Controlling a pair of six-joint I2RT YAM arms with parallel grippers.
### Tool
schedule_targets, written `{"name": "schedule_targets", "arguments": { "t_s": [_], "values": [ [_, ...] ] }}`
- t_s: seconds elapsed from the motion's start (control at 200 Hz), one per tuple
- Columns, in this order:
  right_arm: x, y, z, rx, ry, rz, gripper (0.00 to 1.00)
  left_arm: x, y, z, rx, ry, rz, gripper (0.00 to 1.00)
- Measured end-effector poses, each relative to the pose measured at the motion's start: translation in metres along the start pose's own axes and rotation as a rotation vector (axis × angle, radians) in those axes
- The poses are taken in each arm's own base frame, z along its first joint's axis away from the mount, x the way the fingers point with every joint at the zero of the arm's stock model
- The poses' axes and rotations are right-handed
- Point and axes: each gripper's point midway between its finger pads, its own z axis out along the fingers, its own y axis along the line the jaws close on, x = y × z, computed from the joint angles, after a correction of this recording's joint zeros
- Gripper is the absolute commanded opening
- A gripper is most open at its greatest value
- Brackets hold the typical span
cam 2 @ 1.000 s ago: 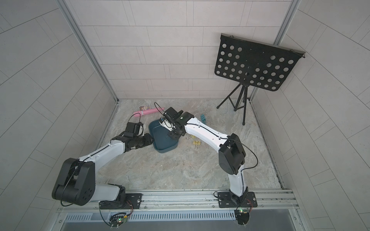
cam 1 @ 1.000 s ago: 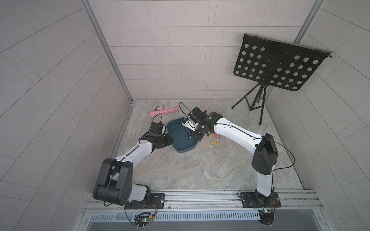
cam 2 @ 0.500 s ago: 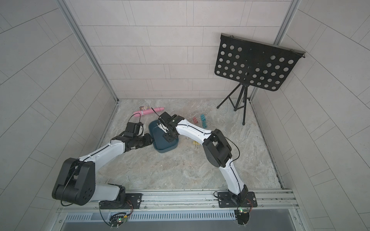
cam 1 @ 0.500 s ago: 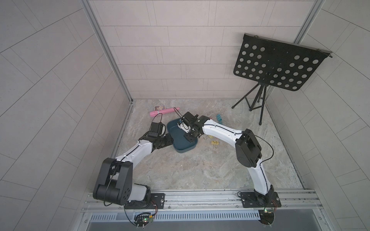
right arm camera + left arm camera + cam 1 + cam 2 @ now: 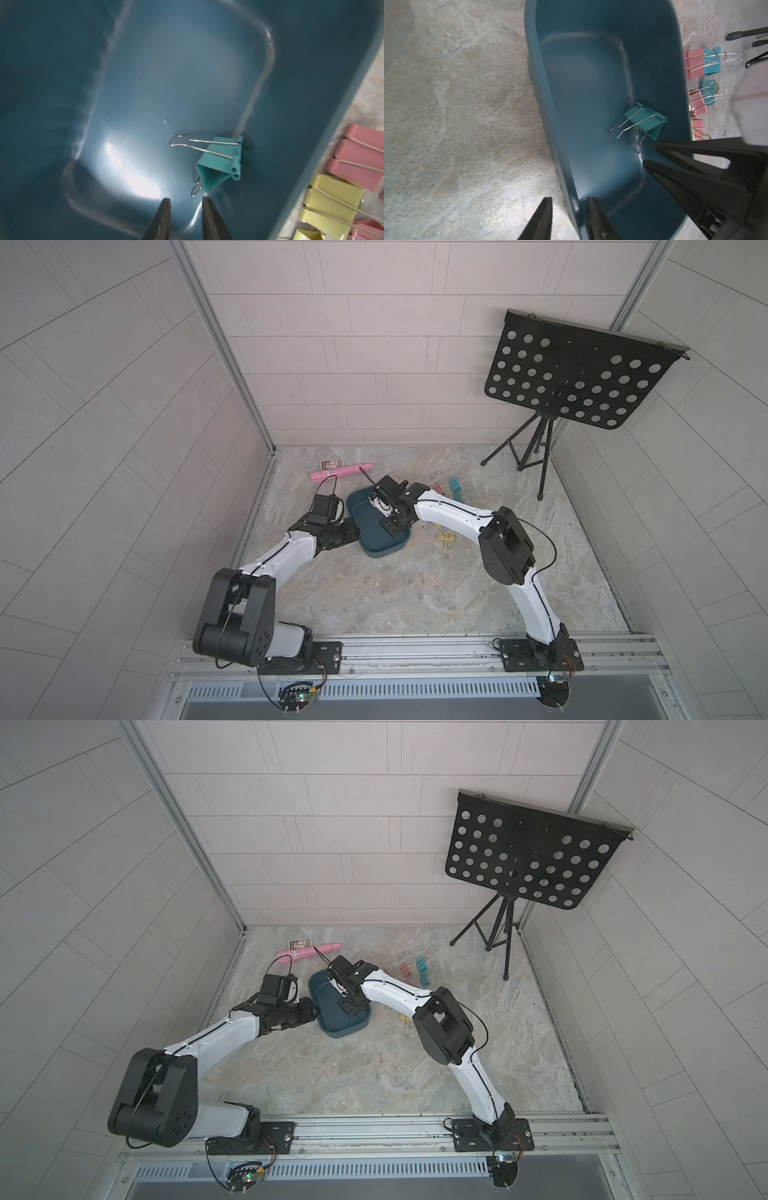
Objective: Take out the binder clips from the storage box
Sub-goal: Pick up the binder clip from the storage box.
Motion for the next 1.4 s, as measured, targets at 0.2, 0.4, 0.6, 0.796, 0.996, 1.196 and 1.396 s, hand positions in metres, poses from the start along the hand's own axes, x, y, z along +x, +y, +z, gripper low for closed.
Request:
{"name": "schedule_targets", "arguments": {
  "t_s": [0.2, 0.4, 0.6, 0.796, 0.996, 1.196, 1.396],
  "values": [
    [0.000, -0.002, 0.004, 0.015, 0.008, 0.004, 0.29, 0.000, 0.000, 0.000, 0.000, 0.002, 0.000, 0.37],
    [-0.002, -0.007, 0.007, 0.043, 0.009, 0.003, 0.29, 0.001, 0.000, 0.000, 0.002, 0.003, -0.001, 0.37],
    [0.000, -0.008, 0.014, 0.055, 0.028, 0.001, 0.29, 0.001, 0.000, 0.000, 0.002, 0.003, -0.001, 0.37],
    [0.000, -0.009, 0.020, 0.063, 0.036, 0.000, 0.27, 0.001, 0.000, 0.000, 0.003, 0.004, -0.001, 0.37],
    [0.000, -0.012, 0.020, 0.079, 0.035, 0.001, 0.21, 0.001, -0.001, 0.000, 0.005, 0.005, -0.001, 0.37],
    [0.000, -0.014, 0.026, 0.095, 0.037, 0.001, 0.12, 0.001, -0.001, 0.000, 0.006, 0.005, -0.001, 0.37],
    [-0.001, -0.016, 0.032, 0.106, 0.035, 0.001, 0.03, 0.001, -0.001, 0.000, 0.006, 0.005, -0.001, 0.37]
  ]
}}
